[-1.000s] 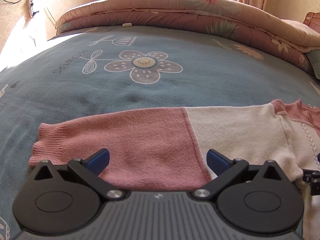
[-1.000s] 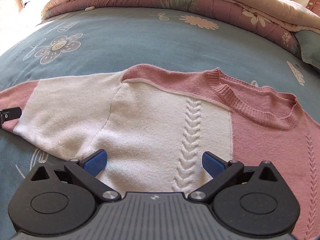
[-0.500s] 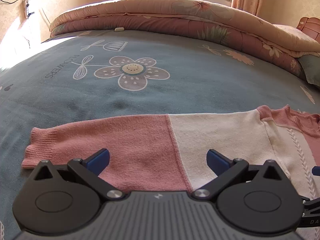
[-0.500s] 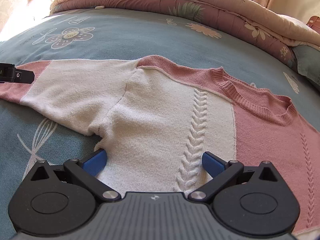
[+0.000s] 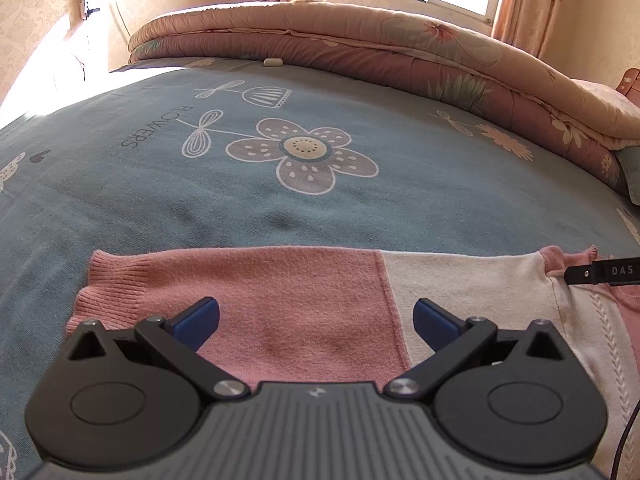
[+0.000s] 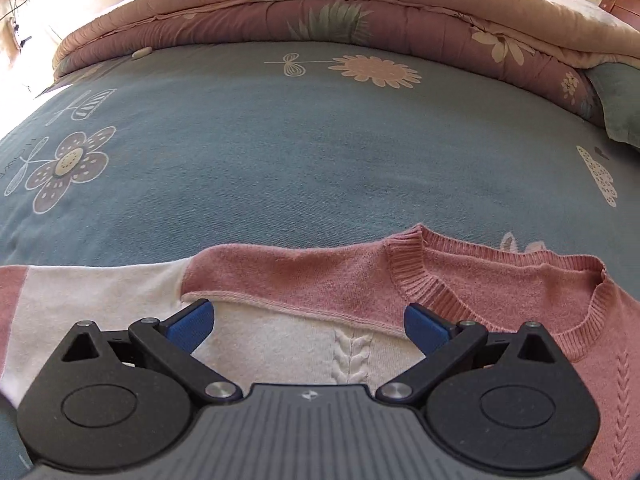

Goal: Fold clothes

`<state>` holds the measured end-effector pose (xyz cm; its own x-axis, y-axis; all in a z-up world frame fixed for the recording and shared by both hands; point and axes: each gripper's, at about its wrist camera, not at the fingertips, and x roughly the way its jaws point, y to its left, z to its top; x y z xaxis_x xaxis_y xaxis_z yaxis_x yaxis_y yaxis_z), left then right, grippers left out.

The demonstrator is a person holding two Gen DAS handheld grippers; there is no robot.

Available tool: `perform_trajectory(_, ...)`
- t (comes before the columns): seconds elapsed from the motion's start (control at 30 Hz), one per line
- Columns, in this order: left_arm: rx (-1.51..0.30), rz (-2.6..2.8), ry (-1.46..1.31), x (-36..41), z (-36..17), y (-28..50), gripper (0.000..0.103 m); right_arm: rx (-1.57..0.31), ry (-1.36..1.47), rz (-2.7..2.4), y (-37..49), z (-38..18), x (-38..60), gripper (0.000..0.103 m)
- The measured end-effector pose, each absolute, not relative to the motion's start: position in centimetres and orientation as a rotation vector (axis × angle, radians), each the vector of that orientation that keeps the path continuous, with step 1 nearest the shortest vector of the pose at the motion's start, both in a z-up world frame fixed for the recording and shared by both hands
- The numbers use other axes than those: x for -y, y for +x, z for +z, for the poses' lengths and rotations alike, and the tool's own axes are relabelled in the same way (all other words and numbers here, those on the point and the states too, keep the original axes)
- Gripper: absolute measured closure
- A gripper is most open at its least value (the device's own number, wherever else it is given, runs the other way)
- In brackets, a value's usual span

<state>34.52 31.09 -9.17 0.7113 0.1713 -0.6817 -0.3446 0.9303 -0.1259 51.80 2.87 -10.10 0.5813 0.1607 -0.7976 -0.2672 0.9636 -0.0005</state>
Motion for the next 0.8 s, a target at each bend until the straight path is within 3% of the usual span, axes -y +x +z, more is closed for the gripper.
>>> perform_trajectory(0.33,-0.705,0.308,-0.268,-32.0,-8.9,34.5,0.001,-0.9,-0.028,0.232,56.3,-11.4,-3.8,0.0)
perform_trajectory(0.47,-0.703,0.332,-0.252,-32.3,-8.6,34.2,0.001,-0.897,0.027,0.305,53.3,-9.7,-3.6,0.0)
perform_trajectory(0.67,-0.678,0.355,-0.313,-35.1,-7.8,32.6,0.001,-0.938,-0.135,0.322,51.6,-12.4,-6.9,0.0)
perform_trajectory(0.8,-0.636,0.344,-0.419,-38.3,-7.0,30.8,0.001,-0.945,-0.123,0.325,53.3,-11.3,-8.0,0.0)
